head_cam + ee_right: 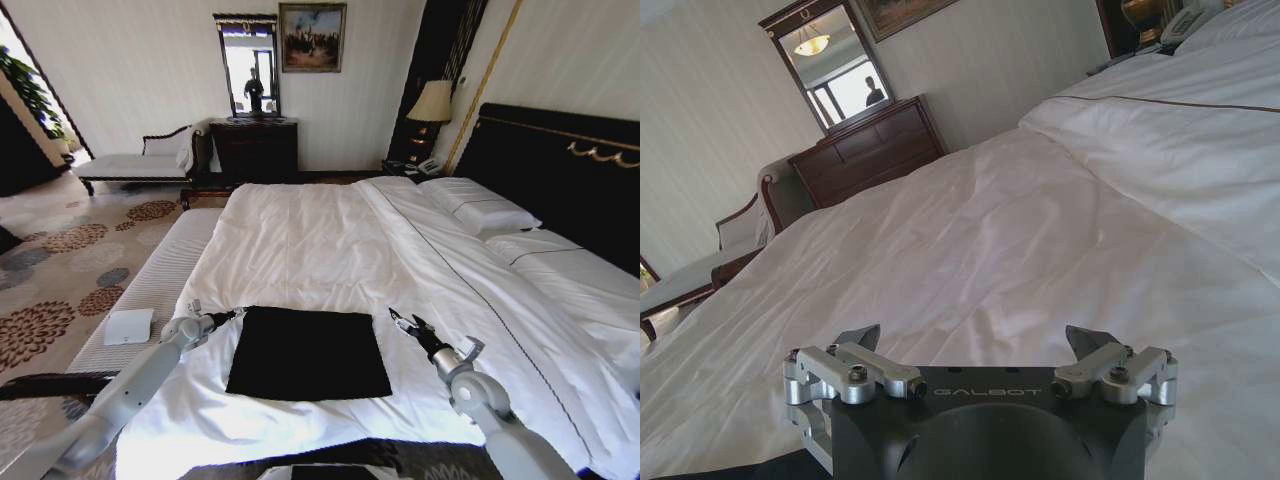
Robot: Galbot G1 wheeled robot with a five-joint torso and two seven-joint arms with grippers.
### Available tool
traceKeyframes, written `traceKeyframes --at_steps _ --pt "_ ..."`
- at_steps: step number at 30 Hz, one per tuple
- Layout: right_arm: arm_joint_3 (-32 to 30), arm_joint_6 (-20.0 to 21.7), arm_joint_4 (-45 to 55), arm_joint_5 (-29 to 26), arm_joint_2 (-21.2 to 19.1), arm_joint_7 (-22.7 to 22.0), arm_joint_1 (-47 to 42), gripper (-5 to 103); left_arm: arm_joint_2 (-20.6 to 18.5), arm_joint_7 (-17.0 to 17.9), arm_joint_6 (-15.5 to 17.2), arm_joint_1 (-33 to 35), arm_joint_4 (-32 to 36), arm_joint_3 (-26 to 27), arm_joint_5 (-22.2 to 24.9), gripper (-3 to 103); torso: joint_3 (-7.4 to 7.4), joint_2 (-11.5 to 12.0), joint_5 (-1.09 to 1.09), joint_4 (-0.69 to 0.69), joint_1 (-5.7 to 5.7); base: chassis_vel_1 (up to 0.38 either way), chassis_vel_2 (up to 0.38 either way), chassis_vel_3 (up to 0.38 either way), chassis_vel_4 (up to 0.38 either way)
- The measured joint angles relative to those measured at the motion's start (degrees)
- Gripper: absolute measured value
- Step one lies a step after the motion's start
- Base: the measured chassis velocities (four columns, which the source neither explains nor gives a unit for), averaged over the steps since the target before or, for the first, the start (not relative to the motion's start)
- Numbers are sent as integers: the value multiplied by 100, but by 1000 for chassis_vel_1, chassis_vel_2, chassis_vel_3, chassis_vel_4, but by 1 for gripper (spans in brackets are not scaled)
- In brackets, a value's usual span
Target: Fold the clothes on the bed.
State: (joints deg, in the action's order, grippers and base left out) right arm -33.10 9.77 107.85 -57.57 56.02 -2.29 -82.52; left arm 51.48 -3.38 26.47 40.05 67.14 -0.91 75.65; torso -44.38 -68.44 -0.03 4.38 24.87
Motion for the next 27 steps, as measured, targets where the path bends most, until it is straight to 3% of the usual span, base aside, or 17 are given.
traceKeyframes --at_steps 5,12,19,24,27 --pt "-5 12 46 12 15 -6 -20 100 16 -40 -86 -57 -3 -19 -42 45 0 0 -1 3 0 0 0 0 0" --pt "-34 15 72 13 1 -9 -34 100 -357 -46 -138 128 387 26 -5 40 0 0 -1 1 -1 0 0 0 0" --pt "-8 16 59 61 -9 9 -25 100 -93 -46 -288 167 406 -12 -287 34 0 0 0 2 0 0 0 0 0" --pt "-13 16 65 44 -9 13 -21 100 -44 -37 -292 72 408 -188 -333 17 0 0 -1 2 -1 0 0 0 0" --pt "-24 16 70 30 -11 13 -18 100 -42 -31 -292 52 431 -259 -369 14 0 0 0 3 -1 0 0 0 0"
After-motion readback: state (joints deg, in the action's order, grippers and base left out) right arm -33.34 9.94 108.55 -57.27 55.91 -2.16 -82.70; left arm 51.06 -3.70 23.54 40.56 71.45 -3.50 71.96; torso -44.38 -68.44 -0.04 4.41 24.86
